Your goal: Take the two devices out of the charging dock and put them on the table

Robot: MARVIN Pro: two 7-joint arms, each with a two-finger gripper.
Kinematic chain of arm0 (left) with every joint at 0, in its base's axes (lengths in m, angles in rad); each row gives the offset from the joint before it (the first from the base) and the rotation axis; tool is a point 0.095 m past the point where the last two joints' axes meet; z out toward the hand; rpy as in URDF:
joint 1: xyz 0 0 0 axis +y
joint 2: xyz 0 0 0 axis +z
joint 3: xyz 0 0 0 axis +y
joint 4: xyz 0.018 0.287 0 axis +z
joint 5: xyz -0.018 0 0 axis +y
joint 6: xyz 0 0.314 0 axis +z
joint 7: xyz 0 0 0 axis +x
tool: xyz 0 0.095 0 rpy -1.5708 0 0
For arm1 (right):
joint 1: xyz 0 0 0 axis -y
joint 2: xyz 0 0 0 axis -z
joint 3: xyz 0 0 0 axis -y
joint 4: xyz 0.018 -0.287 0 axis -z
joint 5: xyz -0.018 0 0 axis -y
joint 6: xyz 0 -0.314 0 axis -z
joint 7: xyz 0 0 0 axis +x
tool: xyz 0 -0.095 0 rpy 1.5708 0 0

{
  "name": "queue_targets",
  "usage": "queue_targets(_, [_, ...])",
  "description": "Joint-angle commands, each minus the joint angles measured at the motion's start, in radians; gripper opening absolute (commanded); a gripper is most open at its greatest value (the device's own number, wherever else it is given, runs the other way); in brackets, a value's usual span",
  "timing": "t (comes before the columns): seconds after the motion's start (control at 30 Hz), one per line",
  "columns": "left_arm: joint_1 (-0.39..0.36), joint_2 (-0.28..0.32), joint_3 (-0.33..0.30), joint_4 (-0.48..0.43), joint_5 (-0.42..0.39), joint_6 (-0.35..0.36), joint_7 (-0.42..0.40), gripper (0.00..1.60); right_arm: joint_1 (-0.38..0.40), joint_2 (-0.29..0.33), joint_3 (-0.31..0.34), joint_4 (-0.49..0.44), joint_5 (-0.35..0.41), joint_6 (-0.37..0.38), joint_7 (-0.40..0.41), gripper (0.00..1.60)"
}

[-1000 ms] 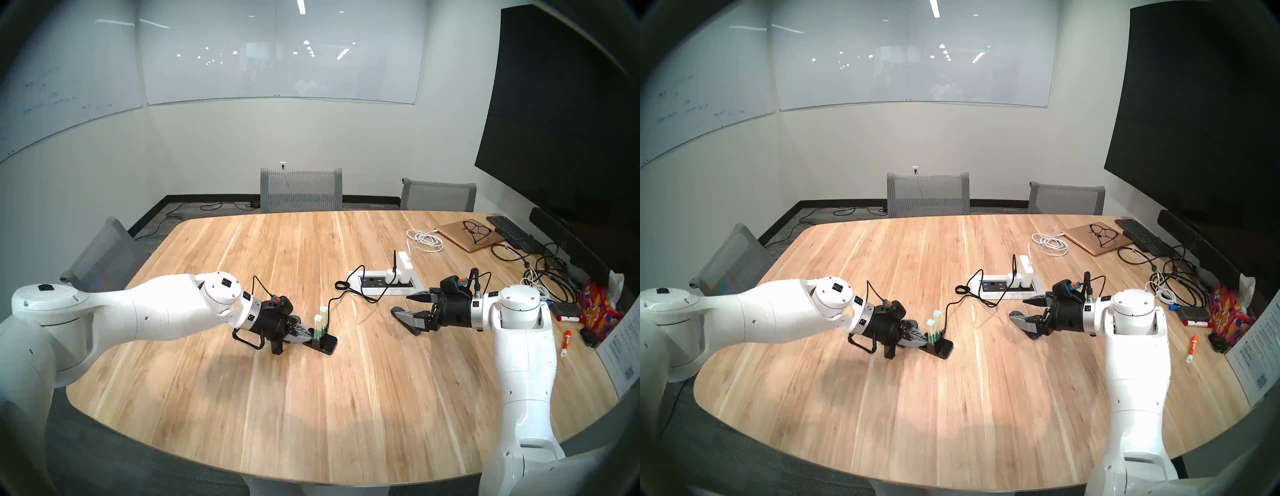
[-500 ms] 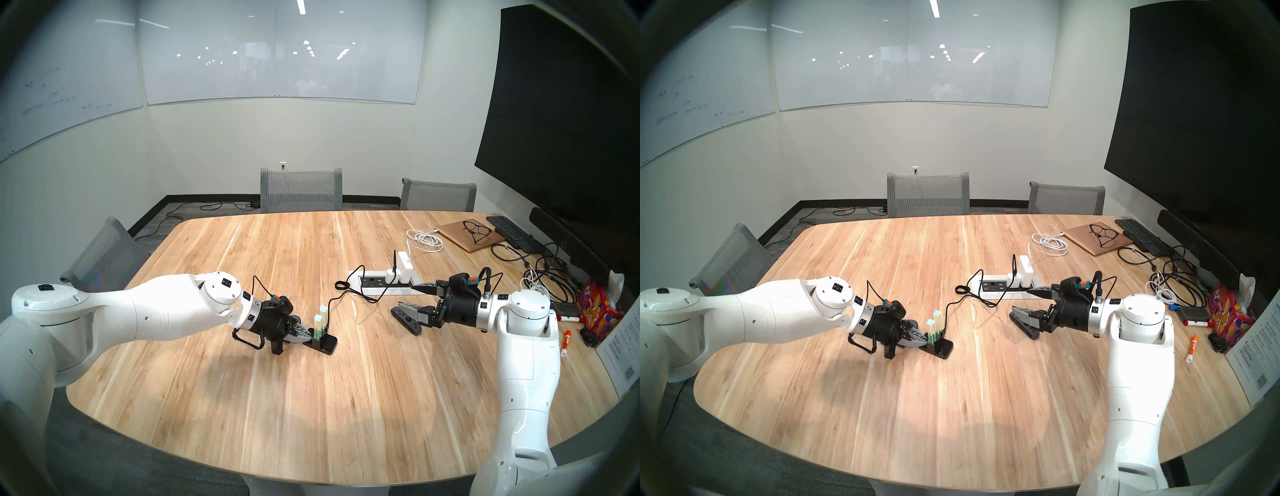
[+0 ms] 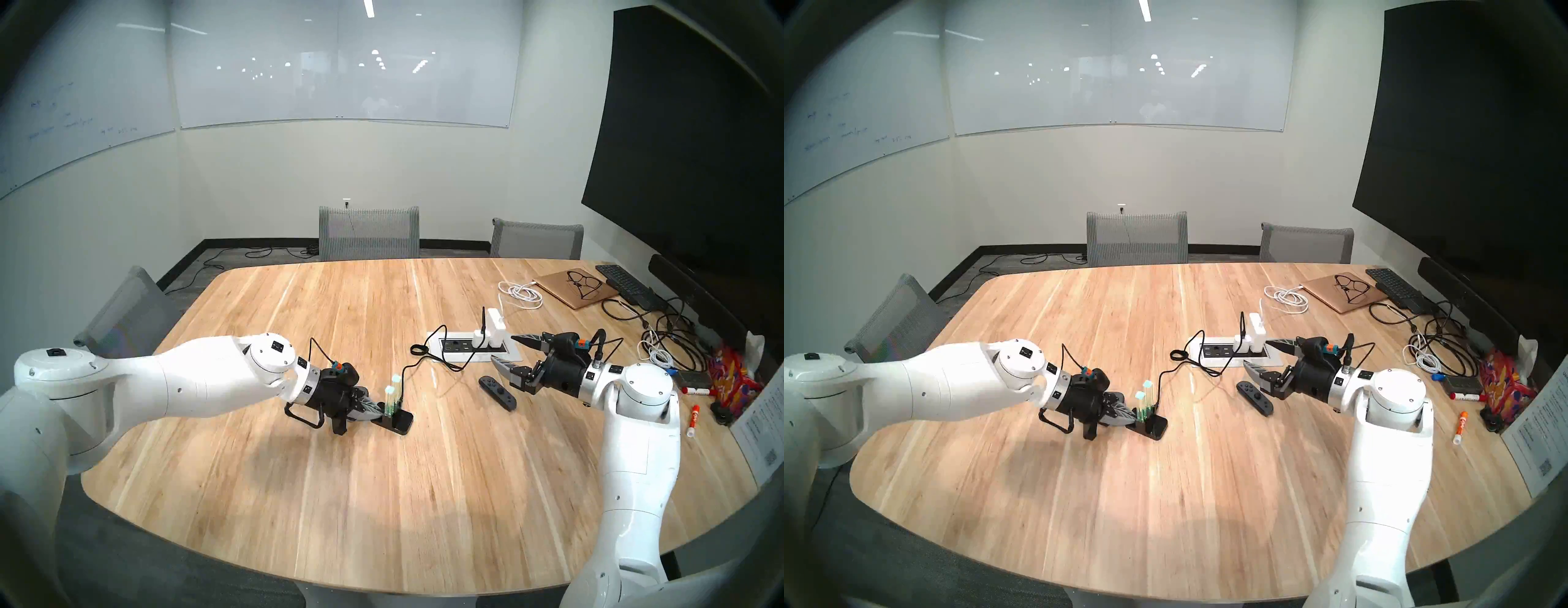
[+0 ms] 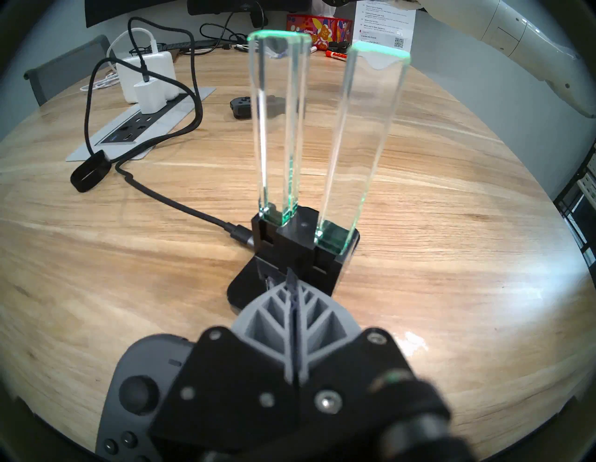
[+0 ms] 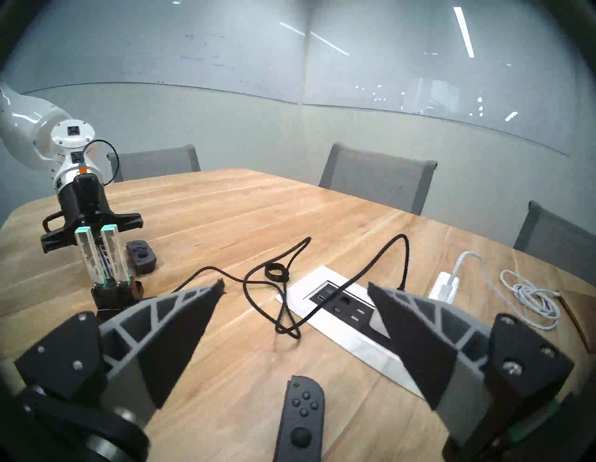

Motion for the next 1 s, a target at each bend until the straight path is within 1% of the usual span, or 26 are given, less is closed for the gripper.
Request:
queue_targets(0.0, [0.005, 0.001, 0.005, -0.002, 0.001, 0.004, -0.002, 0.00, 0.021, -0.085, 0.029, -0.009, -0.032, -0.031, -0.126, 1.60])
queue_targets(0.03, [0.005, 0.001, 0.005, -0.002, 0.001, 0.004, -0.002, 0.00, 0.020, -0.086, 0.027, -0.007, -0.030, -0.035, -0.143, 1.60])
queue_targets(0.1, [0.005, 0.001, 0.005, -0.002, 0.001, 0.004, -0.002, 0.00, 0.029, -0.112, 0.045, -0.009, -0.043, -0.049, -0.182, 1.60])
queue_targets(0.13, [0.005, 0.001, 0.005, -0.002, 0.001, 0.004, -0.002, 0.00, 0.032, -0.112, 0.046, -0.004, -0.037, -0.050, -0.191, 1.60])
queue_targets(0.2, [0.005, 0.001, 0.005, -0.002, 0.001, 0.004, -0.002, 0.00, 0.034, -0.129, 0.052, -0.008, -0.043, -0.071, -0.235, 1.60])
queue_targets(0.3, [0.005, 0.001, 0.005, -0.002, 0.001, 0.004, -0.002, 0.00, 0.040, -0.144, 0.059, -0.005, -0.036, -0.086, -0.267, 1.60])
queue_targets(0.33, [0.005, 0.001, 0.005, -0.002, 0.001, 0.004, -0.002, 0.00, 0.039, -0.154, 0.060, -0.010, -0.044, -0.095, -0.293, 1.60])
queue_targets(0.37, [0.005, 0.001, 0.005, -0.002, 0.001, 0.004, -0.002, 0.00, 0.043, -0.155, 0.064, -0.004, -0.034, -0.099, -0.291, 1.60])
queue_targets(0.47, [0.005, 0.001, 0.005, -0.002, 0.001, 0.004, -0.002, 0.00, 0.042, -0.152, 0.061, -0.005, -0.037, -0.112, -0.299, 1.60])
queue_targets(0.53, [0.005, 0.001, 0.005, -0.002, 0.001, 0.004, -0.002, 0.00, 0.039, -0.148, 0.059, -0.006, -0.035, -0.111, -0.287, 1.60])
queue_targets(0.9, [0.005, 0.001, 0.005, -0.002, 0.001, 0.004, -0.002, 0.00, 0.039, -0.150, 0.061, -0.006, -0.035, -0.117, -0.288, 1.60])
queue_targets(0.97, [0.002, 0.008, 0.003, -0.013, 0.000, 0.006, 0.001, 0.00, 0.039, -0.151, 0.061, -0.006, -0.036, -0.117, -0.288, 1.60])
